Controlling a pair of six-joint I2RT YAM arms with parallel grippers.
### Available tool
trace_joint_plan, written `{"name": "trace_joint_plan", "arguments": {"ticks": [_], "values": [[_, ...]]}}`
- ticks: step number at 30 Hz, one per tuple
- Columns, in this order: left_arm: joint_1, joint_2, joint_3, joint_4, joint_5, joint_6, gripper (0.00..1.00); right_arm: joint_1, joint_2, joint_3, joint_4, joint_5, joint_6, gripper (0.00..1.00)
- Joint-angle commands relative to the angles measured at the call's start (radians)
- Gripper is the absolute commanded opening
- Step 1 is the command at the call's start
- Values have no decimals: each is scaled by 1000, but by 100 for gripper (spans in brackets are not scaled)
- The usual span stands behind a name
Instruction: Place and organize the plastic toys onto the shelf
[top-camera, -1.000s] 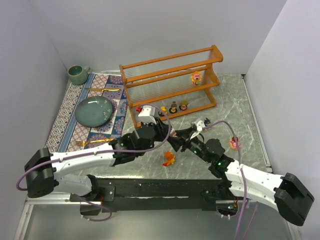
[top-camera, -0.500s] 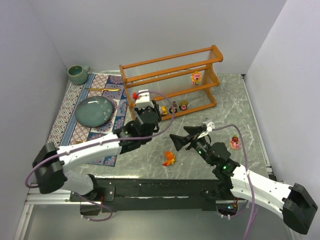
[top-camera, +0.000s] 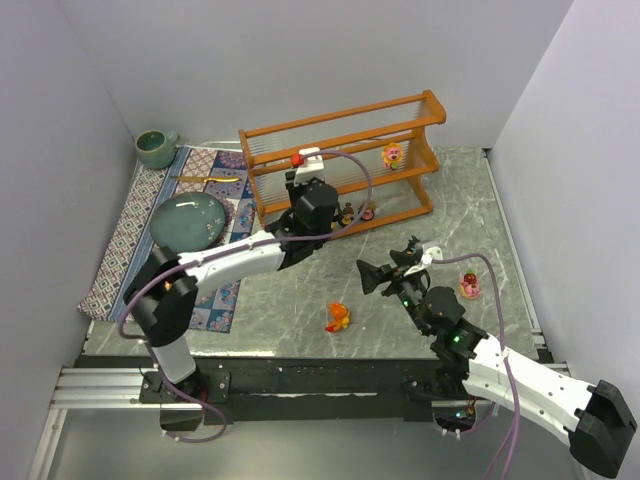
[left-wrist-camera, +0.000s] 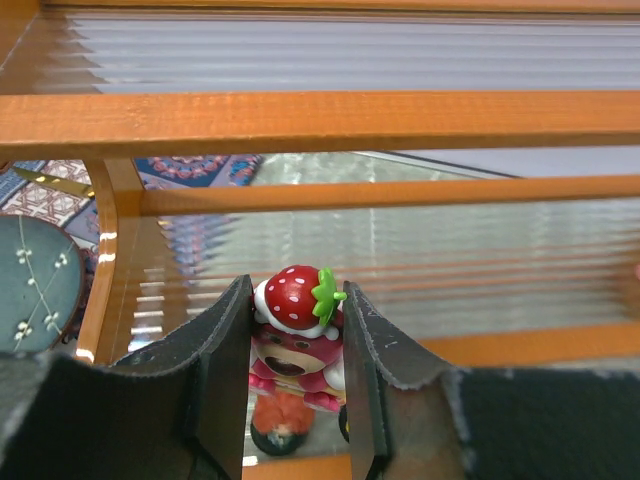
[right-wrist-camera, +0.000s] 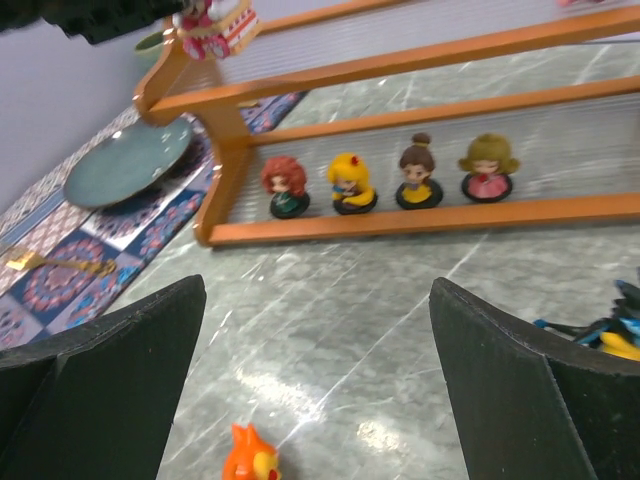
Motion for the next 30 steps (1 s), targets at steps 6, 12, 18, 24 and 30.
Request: {"name": "trace_joint_plan", "arguments": {"ticks": [6,12,18,24,30], "values": [[64,75,82,111,-52,60,1,-5,25,-1,59,92,-15,100],[107,95,82,97,-52,20,1,-6,45,3,71,74,-19,100],[130,106,73,108,-38,-4,1,-6,60,5,79,66,-22,100],[137,121,85,52,-52,-59,4,-6,83,12,79,60,-22,100],[138,118,90,11,-63,-93,4,-6,94,15,80,57,-22,100]]}}
